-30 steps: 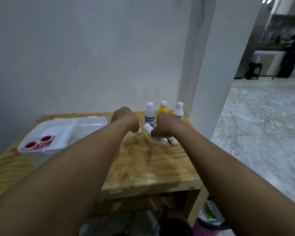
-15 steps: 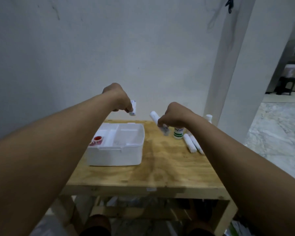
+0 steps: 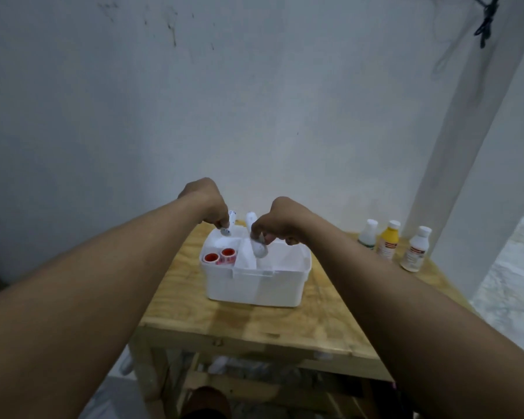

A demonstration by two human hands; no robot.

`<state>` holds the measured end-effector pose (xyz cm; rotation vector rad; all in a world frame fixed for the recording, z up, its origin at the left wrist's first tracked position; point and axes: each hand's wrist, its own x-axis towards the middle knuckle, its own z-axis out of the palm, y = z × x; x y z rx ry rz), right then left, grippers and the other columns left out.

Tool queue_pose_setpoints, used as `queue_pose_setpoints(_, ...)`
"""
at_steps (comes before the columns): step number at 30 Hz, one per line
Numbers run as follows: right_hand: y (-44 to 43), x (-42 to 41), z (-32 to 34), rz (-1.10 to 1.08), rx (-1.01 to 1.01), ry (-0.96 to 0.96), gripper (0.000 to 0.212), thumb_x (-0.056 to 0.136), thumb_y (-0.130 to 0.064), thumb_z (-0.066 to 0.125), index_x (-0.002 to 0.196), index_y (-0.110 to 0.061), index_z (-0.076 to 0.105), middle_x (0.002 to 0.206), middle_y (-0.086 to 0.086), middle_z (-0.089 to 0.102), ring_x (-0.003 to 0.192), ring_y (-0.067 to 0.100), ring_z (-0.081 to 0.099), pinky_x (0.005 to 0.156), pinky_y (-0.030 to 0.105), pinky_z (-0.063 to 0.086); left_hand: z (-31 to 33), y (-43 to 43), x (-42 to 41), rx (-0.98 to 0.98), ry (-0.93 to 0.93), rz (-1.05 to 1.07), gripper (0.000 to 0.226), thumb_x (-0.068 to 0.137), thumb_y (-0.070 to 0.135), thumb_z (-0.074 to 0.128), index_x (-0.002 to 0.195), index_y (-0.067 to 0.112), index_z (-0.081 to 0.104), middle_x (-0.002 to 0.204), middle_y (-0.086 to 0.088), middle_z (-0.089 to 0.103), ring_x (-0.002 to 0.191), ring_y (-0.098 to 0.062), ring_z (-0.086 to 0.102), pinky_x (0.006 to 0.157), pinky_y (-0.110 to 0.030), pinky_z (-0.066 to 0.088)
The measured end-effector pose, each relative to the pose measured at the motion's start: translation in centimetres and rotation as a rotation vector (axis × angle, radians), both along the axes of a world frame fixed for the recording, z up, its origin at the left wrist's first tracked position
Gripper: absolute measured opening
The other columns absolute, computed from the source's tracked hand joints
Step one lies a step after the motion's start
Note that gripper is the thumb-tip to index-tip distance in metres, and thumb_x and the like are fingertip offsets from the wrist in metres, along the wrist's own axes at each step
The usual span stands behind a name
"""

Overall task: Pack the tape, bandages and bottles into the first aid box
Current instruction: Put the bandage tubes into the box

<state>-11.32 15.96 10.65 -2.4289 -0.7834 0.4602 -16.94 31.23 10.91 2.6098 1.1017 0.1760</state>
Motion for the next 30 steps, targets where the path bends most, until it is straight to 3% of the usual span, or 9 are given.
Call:
queue_pose_setpoints(4,1.6,-0.3,-1.1,0.013,-0.063,-0.003,0.026,0.082,-0.015,0.074,0.065,-0.006,0.056,0.068,0.005,0.069,0.048,0.018,0.043,0.049,0.027,0.037,-1.0,0.7,0.4,0.009,0.048,-0.023,0.028,0.069,0.032,0.088,0.066,0.014,0.067,0.071,0.001,0.068,0.07,-0.019,0.066,0.078,-0.029,0.058)
queue_pose_setpoints(8,2.3,-0.2,-2.2,0.02,-0.092,-0.083,0.031,0.084,-0.017,0.073,0.062,-0.01,0.053,0.064,0.0,0.068,0.044,0.011,0.048,0.051,0.023,0.039,-1.6,1.2,0.7,-0.025,0.079,-0.062,0.024,0.074,0.029,0.084,0.065,0.015,0.068,0.062,0.01,0.068,0.057,-0.007,0.058,0.072,-0.025,0.054)
queue_pose_setpoints(13,3.1,0.0,-3.3,0.053,-0.113,-0.135,0.024,0.084,-0.019,0.076,0.069,-0.008,0.061,0.087,0.005,0.078,0.051,0.011,0.054,0.053,0.023,0.045,-2.8,1.6,1.0,-0.015,0.076,-0.059,0.026,0.075,0.026,0.085,0.066,0.012,0.064,0.058,0.008,0.064,0.054,-0.007,0.056,0.065,-0.025,0.052)
queue_pose_setpoints(16,3.3,0.3,-3.8,0.056,-0.107,-0.141,0.023,0.085,-0.019,0.076,0.071,-0.008,0.062,0.09,0.007,0.078,0.049,0.012,0.053,0.052,0.023,0.045,-3.3,1.8,1.1,-0.001,0.074,-0.052,0.027,0.073,0.024,0.086,0.064,0.012,0.063,0.055,0.007,0.063,0.054,-0.008,0.057,0.064,-0.025,0.052)
queue_pose_setpoints(19,3.3,0.6,-4.1,0.052,-0.086,-0.141,0.026,0.085,-0.021,0.076,0.068,-0.007,0.061,0.088,0.008,0.078,0.05,0.013,0.053,0.052,0.024,0.045,-3.4,1.9,1.2,-0.003,0.087,-0.054,0.024,0.072,0.025,0.085,0.065,0.013,0.066,0.059,0.007,0.067,0.06,-0.009,0.062,0.068,-0.027,0.055)
queue_pose_setpoints(23,3.0,1.2,-4.5,0.032,-0.041,-0.161,0.032,0.089,-0.027,0.07,0.067,-0.007,0.058,0.067,0.006,0.065,0.049,0.016,0.05,0.052,0.025,0.043,-3.5,1.9,1.5,0.01,0.074,-0.049,0.021,0.072,0.025,0.084,0.071,0.011,0.068,0.064,0.005,0.07,0.068,-0.013,0.068,0.073,-0.03,0.058)
queue_pose_setpoints(28,1.6,2.5,-4.4,-0.032,0.02,-0.199,0.021,0.086,-0.024,0.065,0.076,-0.006,0.06,0.086,0.013,0.073,0.06,0.021,0.055,0.056,0.028,0.044,-2.8,0.7,2.1,0.057,-0.015,-0.056,0.017,0.076,0.023,0.077,0.077,0.011,0.066,0.077,0.0,0.072,0.071,-0.019,0.068,0.059,-0.027,0.049)
queue_pose_setpoints(30,0.4,3.3,-4.1,-0.065,0.027,-0.236,0.019,0.085,-0.024,0.064,0.077,-0.007,0.06,0.08,0.009,0.069,0.066,0.023,0.06,0.056,0.029,0.045,-2.6,-0.3,2.9,0.092,-0.067,-0.077,0.016,0.076,0.021,0.074,0.081,0.01,0.064,0.082,-0.004,0.071,0.07,-0.021,0.066,0.055,-0.026,0.047)
